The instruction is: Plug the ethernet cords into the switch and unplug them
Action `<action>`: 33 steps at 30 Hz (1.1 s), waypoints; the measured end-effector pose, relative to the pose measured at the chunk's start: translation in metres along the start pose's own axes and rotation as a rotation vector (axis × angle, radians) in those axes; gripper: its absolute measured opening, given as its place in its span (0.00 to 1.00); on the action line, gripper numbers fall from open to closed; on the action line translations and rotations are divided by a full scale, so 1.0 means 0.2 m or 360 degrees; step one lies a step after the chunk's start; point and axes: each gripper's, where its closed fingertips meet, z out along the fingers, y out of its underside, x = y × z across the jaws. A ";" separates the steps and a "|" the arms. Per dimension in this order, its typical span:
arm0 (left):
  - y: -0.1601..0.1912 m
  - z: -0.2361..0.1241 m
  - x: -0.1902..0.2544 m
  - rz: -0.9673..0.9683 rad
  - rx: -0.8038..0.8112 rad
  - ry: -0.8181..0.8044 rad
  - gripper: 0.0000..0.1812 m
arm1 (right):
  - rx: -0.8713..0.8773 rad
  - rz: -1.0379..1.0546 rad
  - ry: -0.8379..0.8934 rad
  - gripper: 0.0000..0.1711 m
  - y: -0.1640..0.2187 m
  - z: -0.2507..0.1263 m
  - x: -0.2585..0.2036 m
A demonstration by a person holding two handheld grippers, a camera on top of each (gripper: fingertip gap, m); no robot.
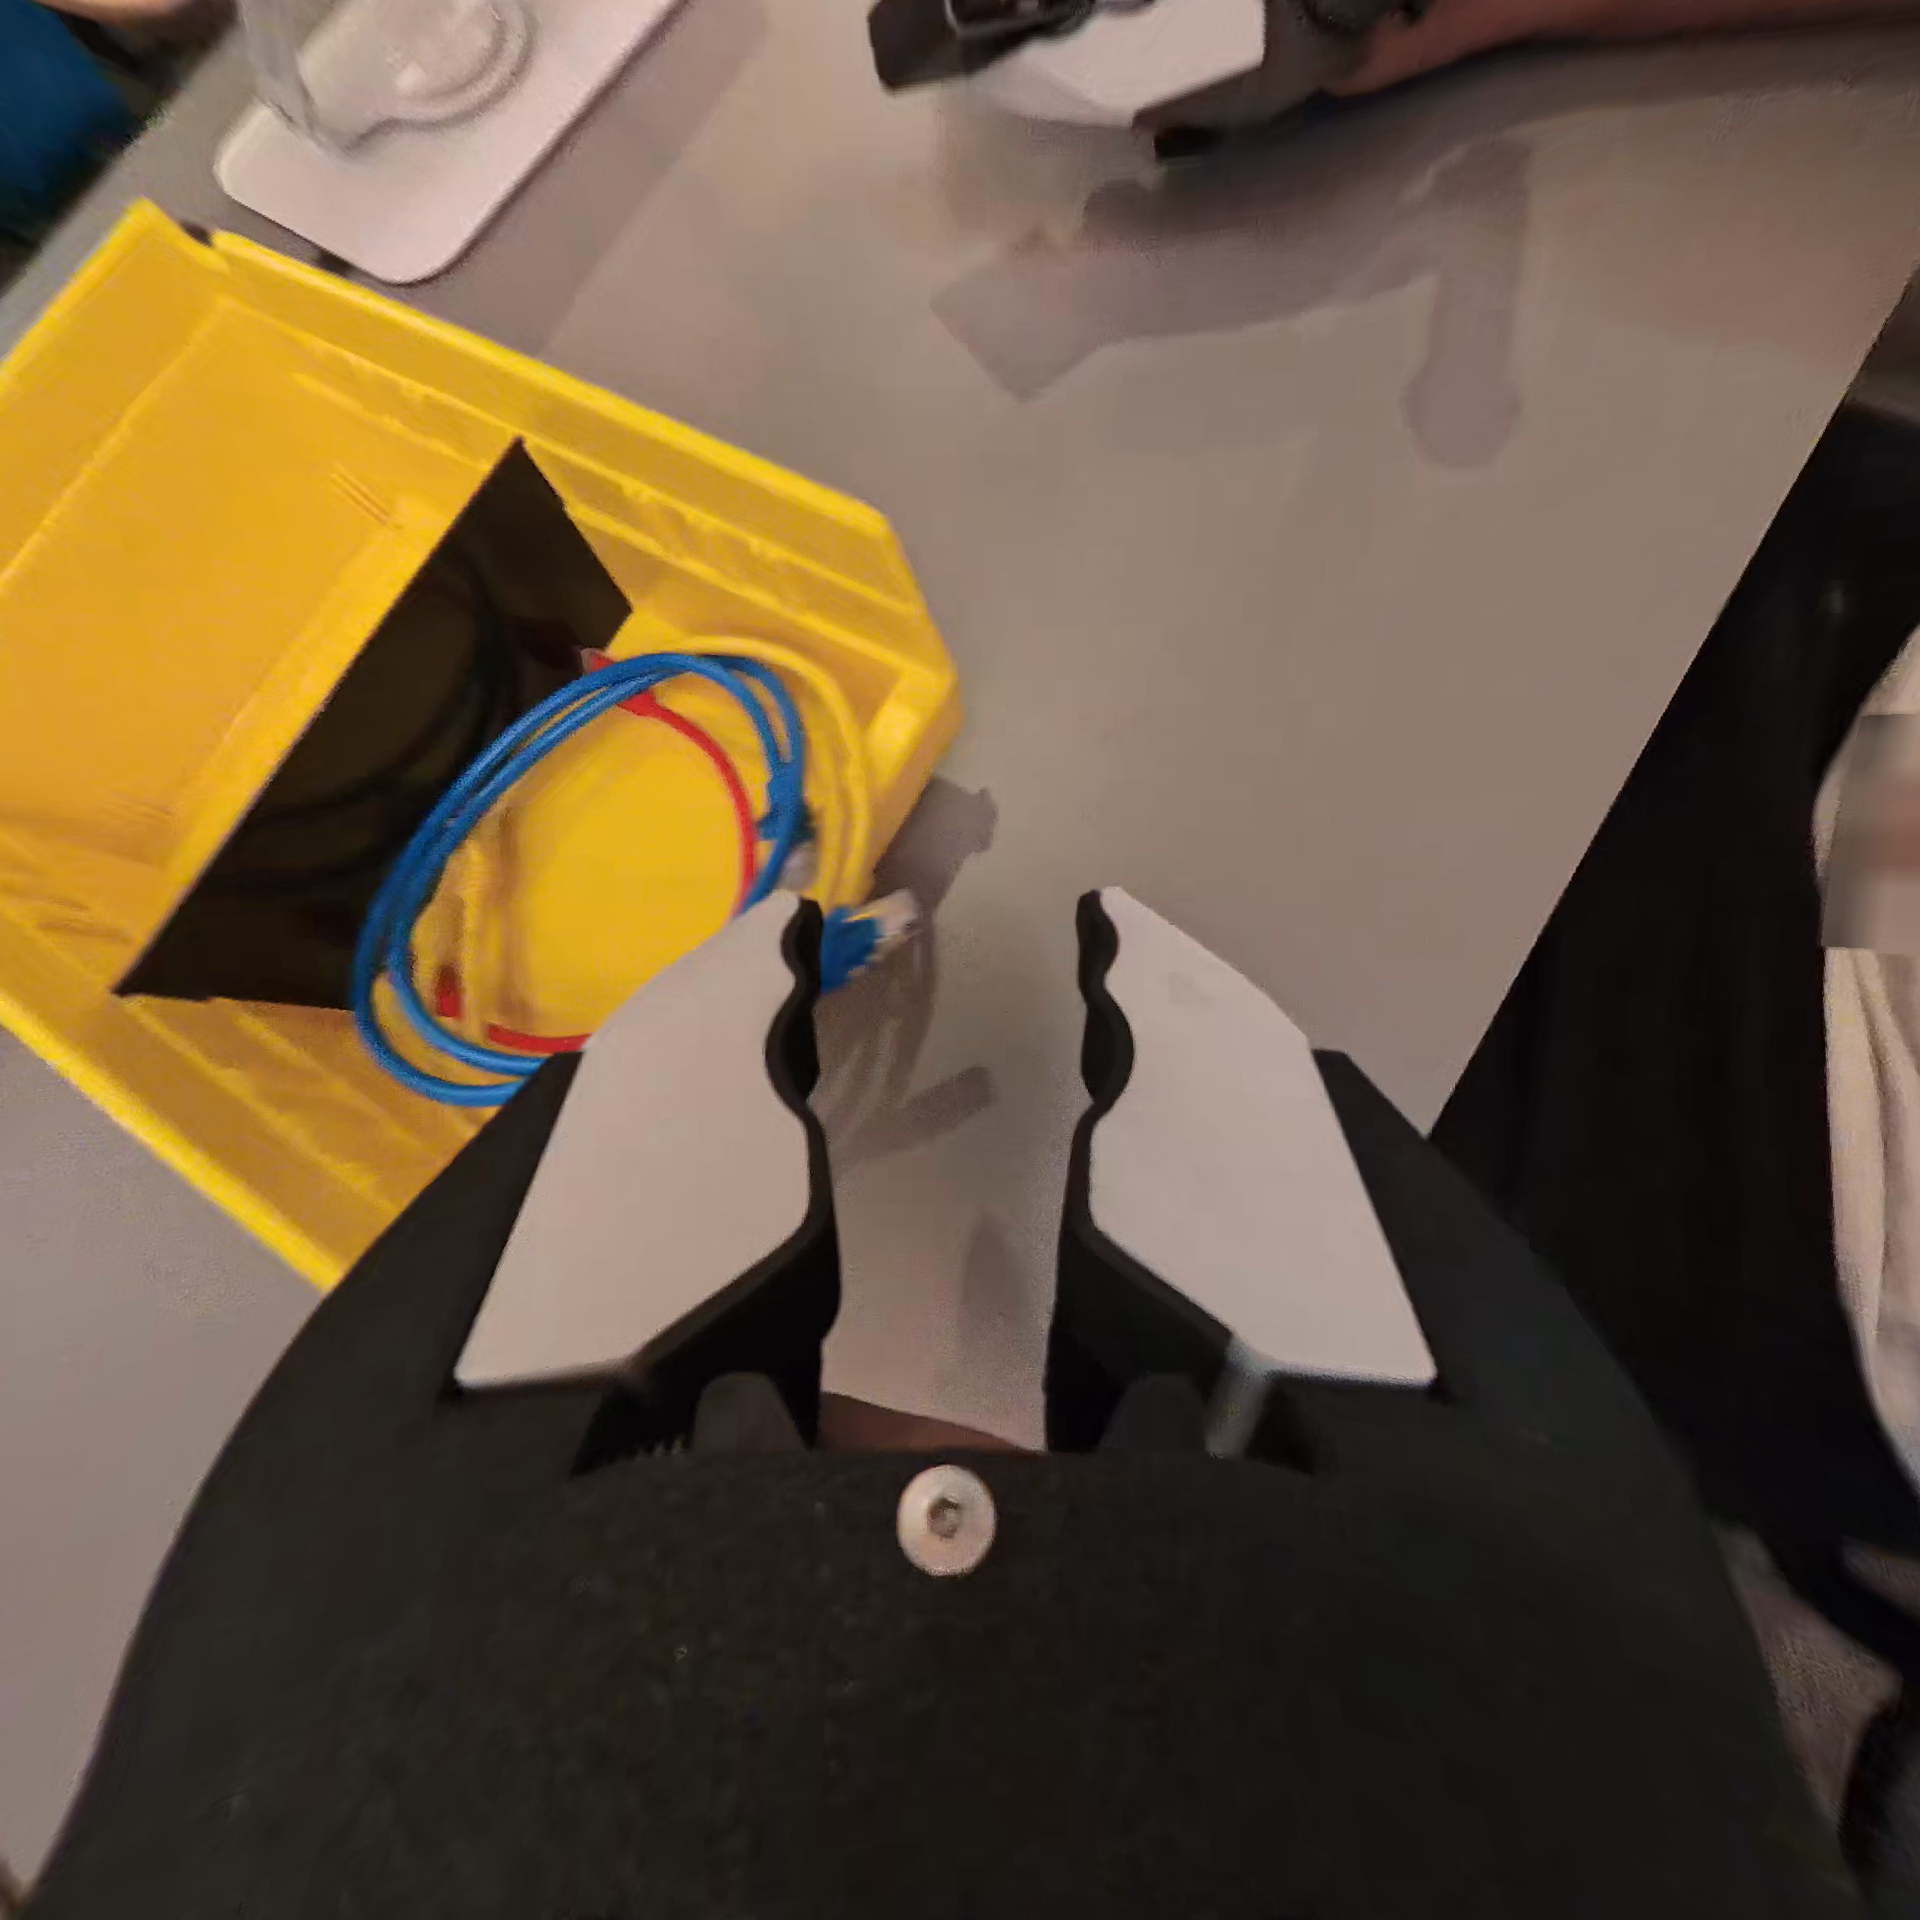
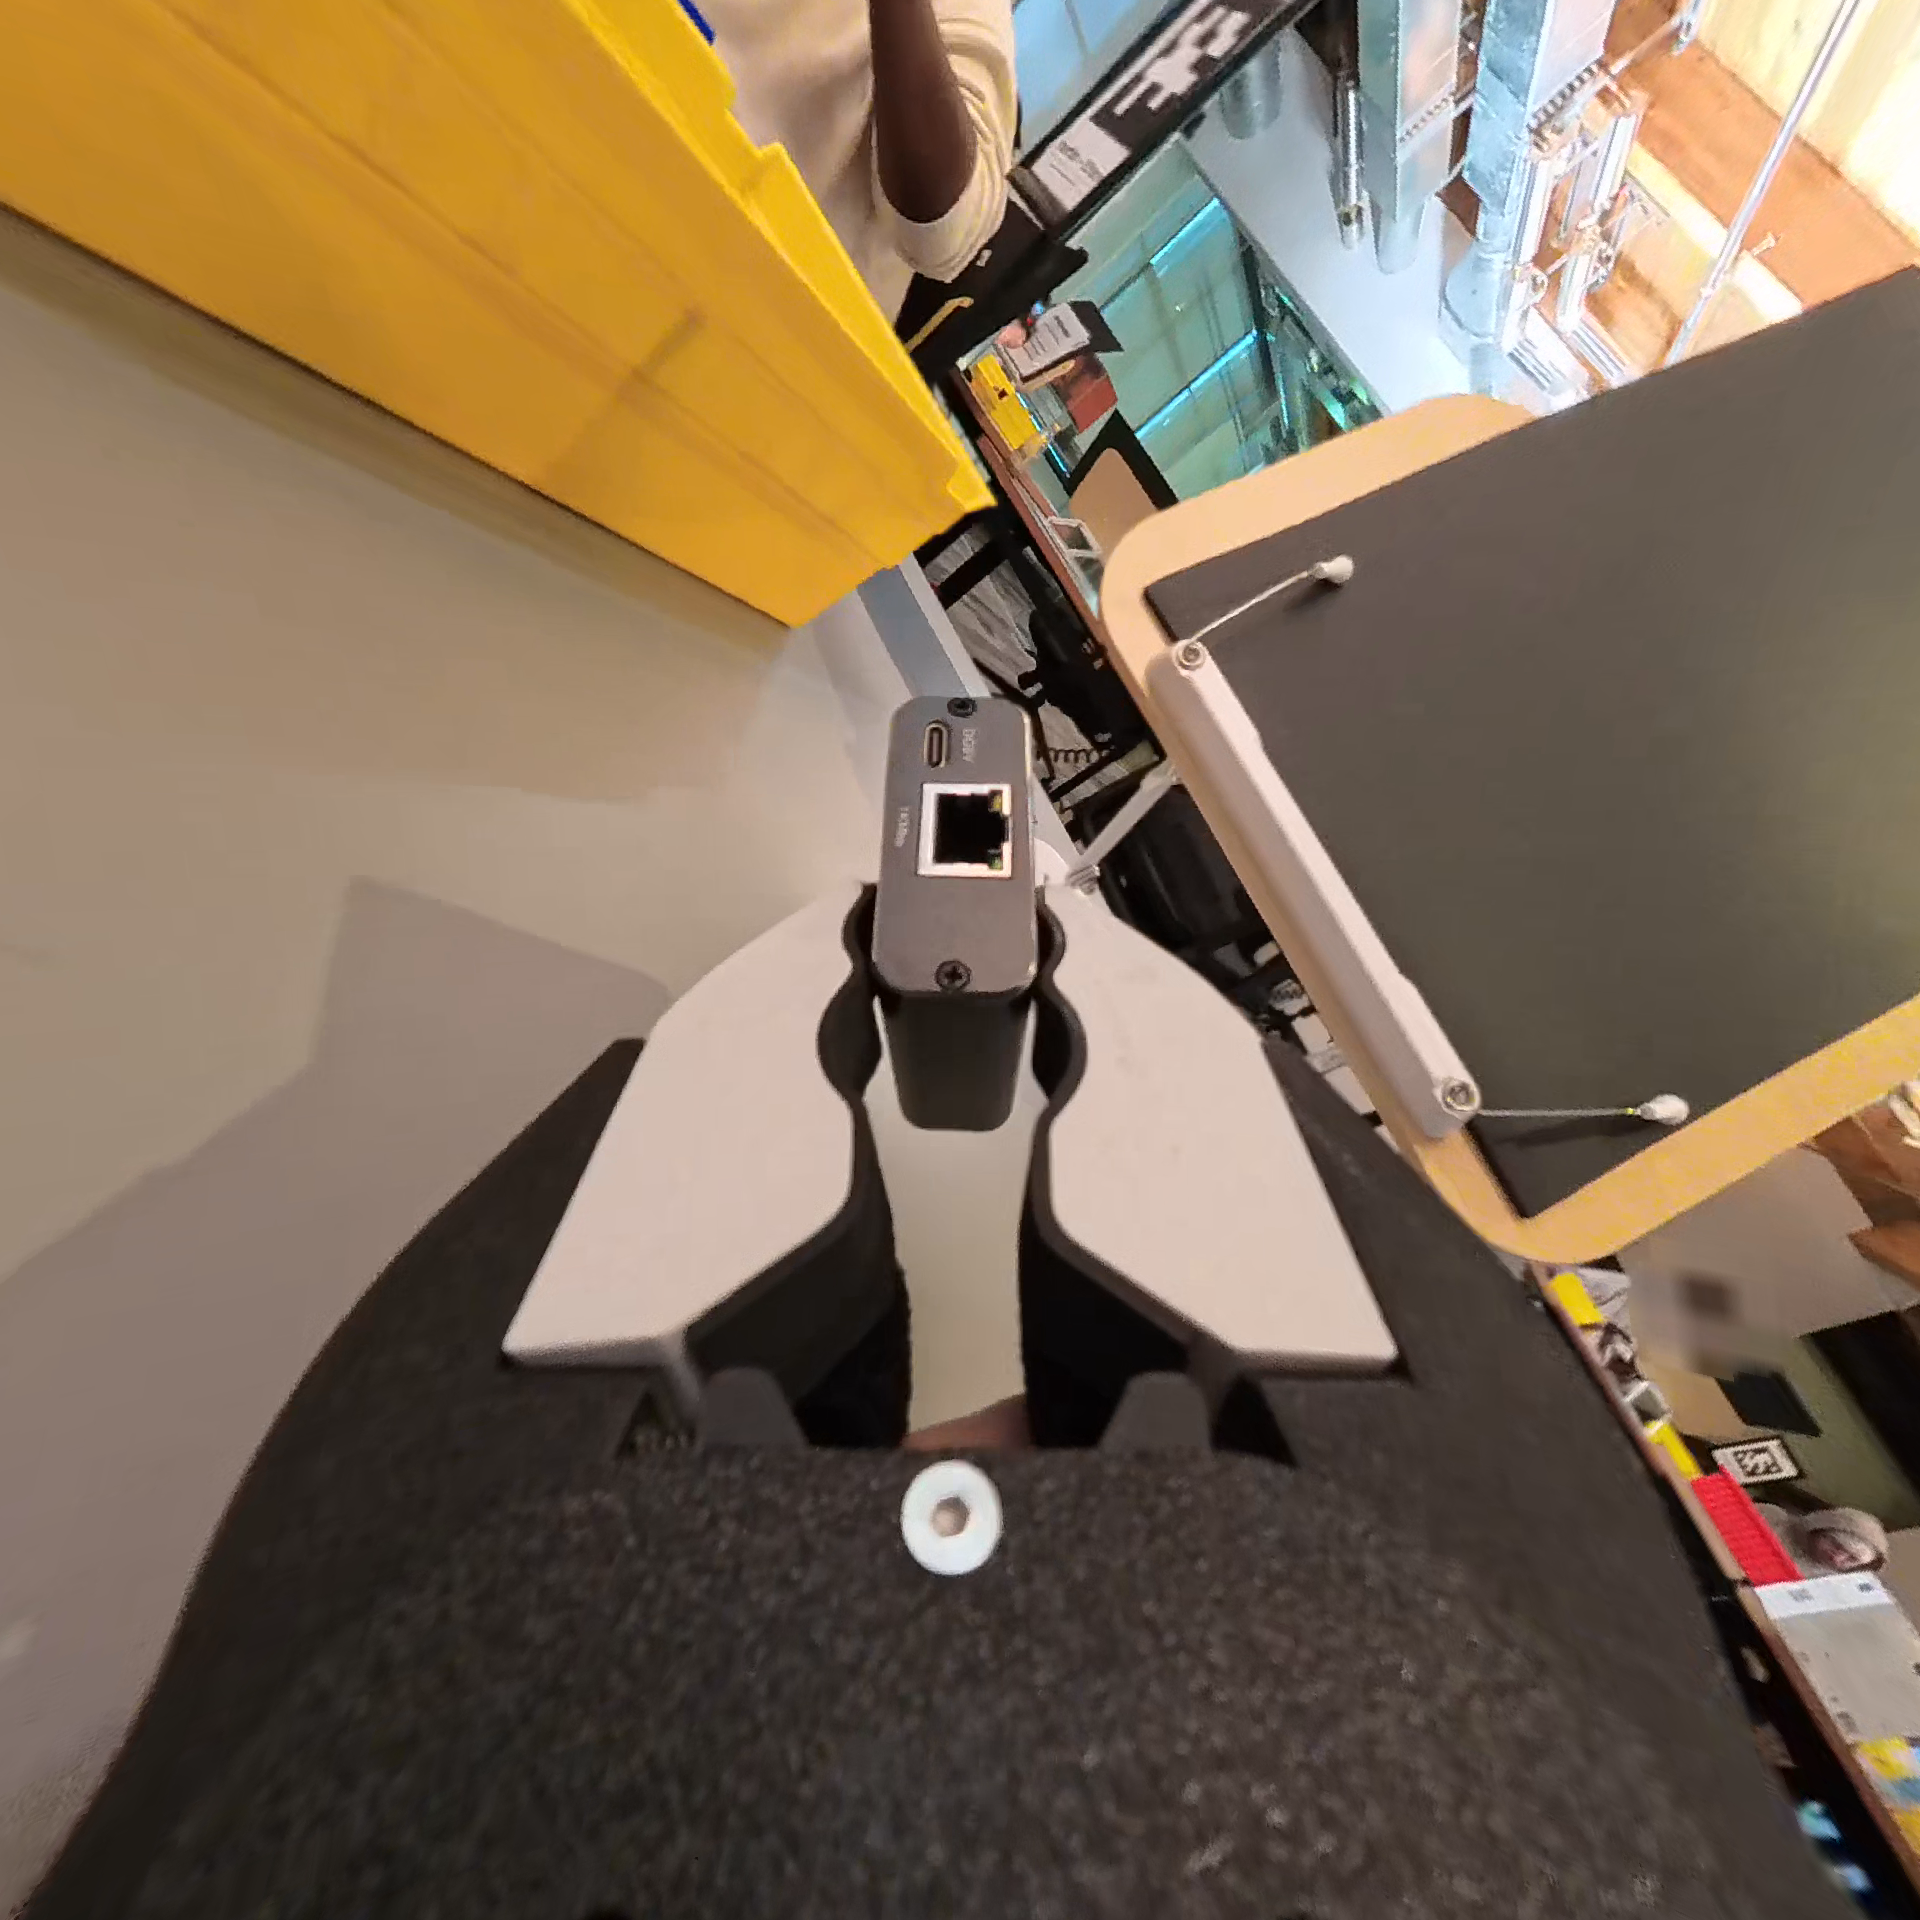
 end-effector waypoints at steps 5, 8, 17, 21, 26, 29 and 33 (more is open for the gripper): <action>0.16 0.07 -0.29 0.0137 -0.0510 0.0251 0.28 | 0.0009 -0.0038 -0.0045 0.15 0.00 0.00 -0.03; 0.25 0.14 -0.38 0.0254 -0.0701 0.0304 0.29 | 0.0006 -0.0036 -0.0043 0.15 0.00 0.00 -0.03; 0.27 0.16 -0.33 0.0356 -0.0767 0.0516 0.06 | -0.0030 -0.0007 -0.0038 0.15 0.02 0.01 -0.02; 0.14 0.14 -0.36 0.0403 -0.0601 0.0375 0.04 | -0.0031 0.0006 -0.0039 0.15 0.03 0.02 -0.02; -0.10 0.05 -0.44 0.0335 -0.0324 0.0132 0.03 | -0.0031 0.0016 -0.0012 0.15 0.03 0.01 0.00; -0.26 -0.03 -0.41 0.0290 -0.0199 0.0052 0.03 | -0.0027 0.0035 0.0040 0.15 0.03 0.00 0.03; -0.54 -0.17 -0.14 0.0181 0.0078 0.0220 0.03 | 0.0012 0.0076 0.0113 0.15 0.01 -0.01 0.08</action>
